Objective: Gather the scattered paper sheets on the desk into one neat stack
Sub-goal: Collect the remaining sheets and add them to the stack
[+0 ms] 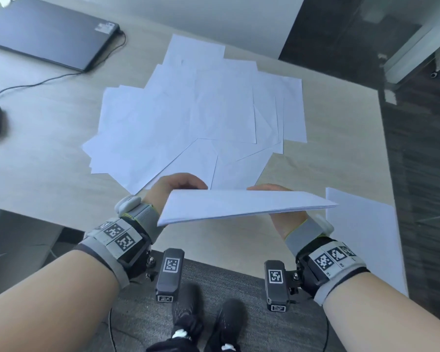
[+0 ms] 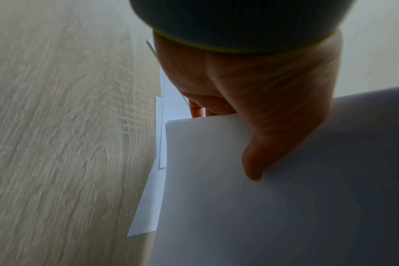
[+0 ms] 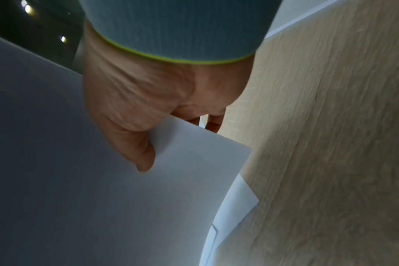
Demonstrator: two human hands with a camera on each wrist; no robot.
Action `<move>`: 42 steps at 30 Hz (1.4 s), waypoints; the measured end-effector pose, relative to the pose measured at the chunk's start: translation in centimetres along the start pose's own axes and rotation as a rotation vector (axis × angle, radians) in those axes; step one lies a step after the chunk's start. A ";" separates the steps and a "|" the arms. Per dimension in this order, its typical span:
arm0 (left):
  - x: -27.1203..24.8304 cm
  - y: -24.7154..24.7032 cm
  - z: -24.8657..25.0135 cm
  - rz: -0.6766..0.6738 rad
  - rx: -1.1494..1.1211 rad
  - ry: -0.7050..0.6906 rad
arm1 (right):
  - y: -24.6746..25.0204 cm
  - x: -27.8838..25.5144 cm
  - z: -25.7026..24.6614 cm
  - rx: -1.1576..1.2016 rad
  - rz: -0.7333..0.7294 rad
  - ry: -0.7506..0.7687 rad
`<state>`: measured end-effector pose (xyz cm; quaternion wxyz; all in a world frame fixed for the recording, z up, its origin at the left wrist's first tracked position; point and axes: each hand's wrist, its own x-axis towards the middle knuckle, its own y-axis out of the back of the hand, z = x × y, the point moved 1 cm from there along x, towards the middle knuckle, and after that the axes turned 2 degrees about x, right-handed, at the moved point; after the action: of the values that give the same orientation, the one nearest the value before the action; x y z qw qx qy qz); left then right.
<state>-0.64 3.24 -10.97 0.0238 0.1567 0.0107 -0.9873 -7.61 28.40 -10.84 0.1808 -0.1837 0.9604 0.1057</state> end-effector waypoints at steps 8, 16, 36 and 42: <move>2.5 -0.2 -2.8 0.098 0.171 0.165 | 1.0 -1.3 0.8 -0.013 0.212 -0.137; 6.0 -4.4 -0.4 0.069 0.320 0.255 | 4.5 -1.8 3.0 0.084 0.129 -0.235; 20.1 -17.2 1.9 0.217 0.933 0.286 | 29.2 8.4 7.5 0.037 0.716 -0.354; 23.7 -16.4 2.7 0.305 1.094 0.350 | 32.3 11.6 6.2 -0.113 0.693 -0.411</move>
<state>-24.82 18.47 -15.56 0.0790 0.3064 -0.5184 -0.7945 -28.36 55.88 -16.55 0.3122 0.1664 0.9020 0.2474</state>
